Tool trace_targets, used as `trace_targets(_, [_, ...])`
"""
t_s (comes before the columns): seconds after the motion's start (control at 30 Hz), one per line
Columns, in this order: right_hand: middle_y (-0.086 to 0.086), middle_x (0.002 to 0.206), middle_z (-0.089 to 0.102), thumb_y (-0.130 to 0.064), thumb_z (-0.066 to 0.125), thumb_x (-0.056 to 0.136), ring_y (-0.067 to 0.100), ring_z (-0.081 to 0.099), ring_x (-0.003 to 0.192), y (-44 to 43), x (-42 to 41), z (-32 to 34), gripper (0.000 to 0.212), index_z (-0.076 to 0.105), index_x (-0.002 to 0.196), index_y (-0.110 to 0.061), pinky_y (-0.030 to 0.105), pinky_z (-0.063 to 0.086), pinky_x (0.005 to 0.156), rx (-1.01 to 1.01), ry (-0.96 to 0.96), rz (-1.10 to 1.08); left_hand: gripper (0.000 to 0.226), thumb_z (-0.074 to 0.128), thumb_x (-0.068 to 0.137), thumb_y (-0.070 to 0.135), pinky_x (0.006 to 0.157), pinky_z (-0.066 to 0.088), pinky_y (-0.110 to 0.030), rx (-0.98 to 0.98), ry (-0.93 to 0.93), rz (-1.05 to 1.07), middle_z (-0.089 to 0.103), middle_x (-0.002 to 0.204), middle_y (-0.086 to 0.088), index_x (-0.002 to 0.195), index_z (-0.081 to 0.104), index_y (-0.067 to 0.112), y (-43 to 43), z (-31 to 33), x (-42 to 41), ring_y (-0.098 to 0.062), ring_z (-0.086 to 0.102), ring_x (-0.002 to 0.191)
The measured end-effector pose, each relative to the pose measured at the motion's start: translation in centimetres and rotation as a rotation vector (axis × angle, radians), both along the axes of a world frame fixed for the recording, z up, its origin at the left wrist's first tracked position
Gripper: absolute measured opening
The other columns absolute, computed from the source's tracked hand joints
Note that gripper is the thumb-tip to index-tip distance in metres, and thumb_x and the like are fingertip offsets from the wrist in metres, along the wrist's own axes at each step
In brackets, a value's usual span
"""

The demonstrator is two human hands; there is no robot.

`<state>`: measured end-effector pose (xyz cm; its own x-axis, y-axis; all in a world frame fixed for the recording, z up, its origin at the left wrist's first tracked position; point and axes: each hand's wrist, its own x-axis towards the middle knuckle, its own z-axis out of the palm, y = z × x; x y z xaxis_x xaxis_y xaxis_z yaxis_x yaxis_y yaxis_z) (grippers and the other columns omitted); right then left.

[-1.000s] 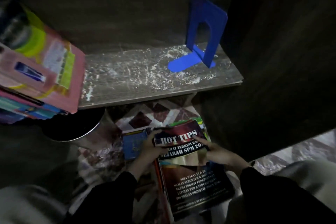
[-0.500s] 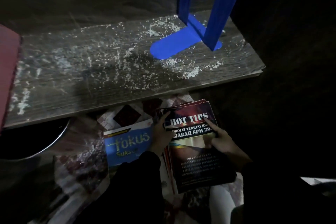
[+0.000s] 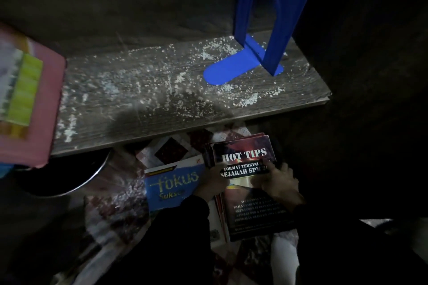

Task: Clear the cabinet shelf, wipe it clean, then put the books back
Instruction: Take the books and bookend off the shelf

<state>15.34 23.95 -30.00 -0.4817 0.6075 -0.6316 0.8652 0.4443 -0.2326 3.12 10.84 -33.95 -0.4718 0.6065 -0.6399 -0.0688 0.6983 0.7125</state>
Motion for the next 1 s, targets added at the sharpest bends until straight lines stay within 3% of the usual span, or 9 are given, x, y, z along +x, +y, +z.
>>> trace_targets(0.1, [0.014, 0.139, 0.042, -0.046, 0.065, 0.081, 0.032, 0.038, 0.130, -1.8, -1.2, 2.2, 0.068, 0.038, 0.143, -0.034, 0.040, 0.034, 0.106, -0.051, 0.100, -0.030, 0.043, 0.057, 0.092, 0.000, 0.084, 0.043, -0.030, -0.008, -0.090, 0.052, 0.053, 0.127, -0.013, 0.134, 0.048, 0.002, -2.1, 2.6, 0.0, -0.027, 0.054, 0.106])
trace_targets(0.23, [0.013, 0.106, 0.070, -0.016, 0.064, 0.076, 0.029, 0.063, 0.107, -4.6, -3.4, 5.1, 0.031, 0.070, 0.106, -0.020, 0.037, 0.050, 0.092, -0.162, 0.345, -0.039, 0.029, 0.062, 0.091, 0.019, 0.067, 0.046, -0.023, 0.022, -0.076, 0.104, 0.054, 0.094, 0.005, 0.118, 0.054, 0.023, -5.5, 8.2, -0.4, -0.012, 0.052, 0.078])
trace_targets(0.33, [0.002, 0.086, 0.071, -0.005, 0.068, 0.078, 0.018, 0.066, 0.089, -8.0, -6.1, 8.9, 0.015, 0.071, 0.087, -0.017, 0.023, 0.049, 0.076, -0.226, 0.495, 0.024, 0.027, 0.066, 0.070, 0.023, 0.080, 0.045, -0.025, 0.146, 0.066, 0.180, 0.059, 0.087, 0.000, 0.096, 0.059, 0.021, -8.8, 12.6, -1.1, -0.011, 0.054, 0.076])
trace_targets(0.5, [-0.016, 0.062, 0.062, 0.005, 0.050, 0.085, -0.001, 0.057, 0.064, -15.3, -11.5, 16.7, 0.035, 0.065, 0.079, -0.026, 0.009, 0.041, 0.061, -0.277, 0.730, 0.159, 0.039, 0.065, 0.069, 0.032, 0.083, 0.046, -0.028, 0.232, 0.383, 0.402, 0.063, 0.084, -0.002, 0.105, 0.065, 0.018, -15.7, 21.1, -4.0, -0.024, 0.064, 0.092])
trace_targets(0.63, [0.006, 0.081, 0.067, 0.005, 0.051, 0.087, 0.016, 0.060, 0.078, -21.7, -15.6, 22.4, 0.032, 0.066, 0.090, -0.023, 0.024, 0.043, 0.066, -0.346, 0.974, 0.228, 0.026, 0.058, 0.084, 0.012, 0.081, 0.048, -0.030, 0.361, 0.860, 0.663, 0.067, 0.091, -0.008, 0.110, 0.059, 0.016, -21.2, 29.2, -5.7, -0.028, 0.064, 0.088])
trace_targets(0.73, [-0.003, 0.082, 0.059, 0.009, 0.056, 0.083, 0.001, 0.056, 0.067, -25.7, -17.6, 26.4, 0.043, 0.058, 0.115, -0.020, 0.015, 0.043, 0.064, -0.473, 1.112, 0.301, 0.039, 0.061, 0.084, 0.010, 0.084, 0.044, -0.033, 0.353, 1.244, 0.864, 0.060, 0.099, -0.010, 0.122, 0.053, 0.013, -24.7, 34.2, -6.2, -0.028, 0.059, 0.091])
trace_targets(0.8, [-0.004, 0.109, 0.058, 0.000, 0.068, 0.080, 0.001, 0.055, 0.094, -27.6, -18.8, 27.7, 0.065, 0.045, 0.135, -0.024, 0.018, 0.044, 0.089, -0.469, 1.148, 0.418, 0.054, 0.064, 0.082, 0.013, 0.092, 0.034, -0.036, 0.238, 1.407, 0.964, 0.053, 0.114, -0.016, 0.133, 0.046, 0.011, -26.6, 36.9, -6.4, -0.034, 0.051, 0.107])
trace_targets(0.9, [-0.002, 0.146, 0.039, -0.023, 0.077, 0.077, 0.011, 0.033, 0.134, -29.3, -20.2, 28.1, 0.093, 0.021, 0.150, -0.034, 0.031, 0.027, 0.113, -0.443, 1.113, 0.583, 0.078, 0.067, 0.084, 0.023, 0.096, 0.031, -0.037, 0.079, 1.389, 0.919, 0.037, 0.131, -0.018, 0.149, 0.025, 0.017, -28.5, 38.8, -7.4, -0.036, 0.038, 0.119])
trace_targets(1.0, [0.000, 0.157, 0.025, -0.038, 0.076, 0.071, 0.020, 0.019, 0.144, -30.3, -20.9, 27.8, 0.102, 0.010, 0.149, -0.043, 0.048, 0.023, 0.116, -0.384, 1.082, 0.605, 0.081, 0.067, 0.085, 0.030, 0.099, 0.033, -0.038, -0.003, 1.342, 0.794, 0.030, 0.135, -0.013, 0.151, 0.019, 0.023, -29.1, 38.8, -8.4, -0.033, 0.034, 0.124])
